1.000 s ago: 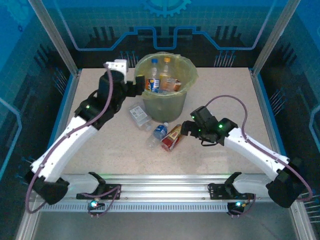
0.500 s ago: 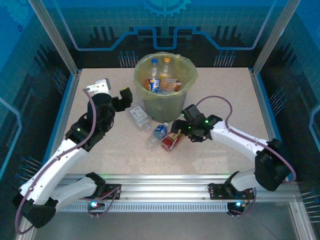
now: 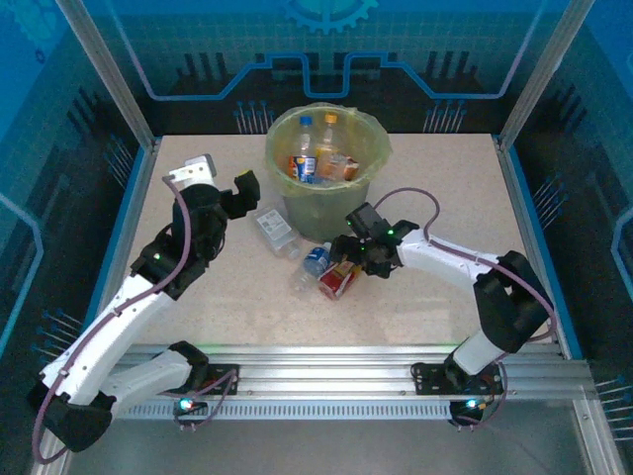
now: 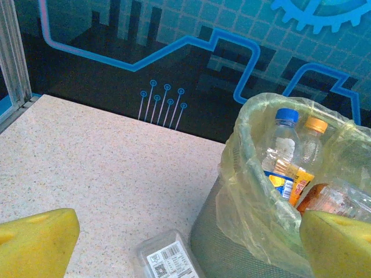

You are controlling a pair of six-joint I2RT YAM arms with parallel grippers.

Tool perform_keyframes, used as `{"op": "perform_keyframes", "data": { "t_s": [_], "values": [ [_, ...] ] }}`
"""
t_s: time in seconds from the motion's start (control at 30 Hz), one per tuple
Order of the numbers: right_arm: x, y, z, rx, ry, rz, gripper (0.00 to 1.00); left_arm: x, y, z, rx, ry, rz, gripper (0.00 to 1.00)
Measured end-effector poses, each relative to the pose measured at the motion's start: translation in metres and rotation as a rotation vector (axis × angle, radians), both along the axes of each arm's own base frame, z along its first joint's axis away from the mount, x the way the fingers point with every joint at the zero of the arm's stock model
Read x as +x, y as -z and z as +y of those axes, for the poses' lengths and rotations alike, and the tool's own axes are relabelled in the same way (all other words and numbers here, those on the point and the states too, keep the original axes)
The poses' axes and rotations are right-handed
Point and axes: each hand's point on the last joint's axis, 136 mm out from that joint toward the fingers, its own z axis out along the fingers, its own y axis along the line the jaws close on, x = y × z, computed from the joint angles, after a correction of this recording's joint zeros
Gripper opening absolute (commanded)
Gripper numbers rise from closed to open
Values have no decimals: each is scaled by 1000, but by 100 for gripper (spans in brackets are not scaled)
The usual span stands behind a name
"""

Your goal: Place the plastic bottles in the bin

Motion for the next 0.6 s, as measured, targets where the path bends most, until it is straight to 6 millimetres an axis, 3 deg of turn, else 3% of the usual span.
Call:
{"op": "perform_keyframes", "data": {
  "t_s": [0.3,0.6],
  "values": [
    [0,19,0,-29,-1,40,97,3,4,1,-6,-11,10,99],
    [1,21,1,-34,-12,40,84,4,4,3,-18,-20,11,99]
  ]
}}
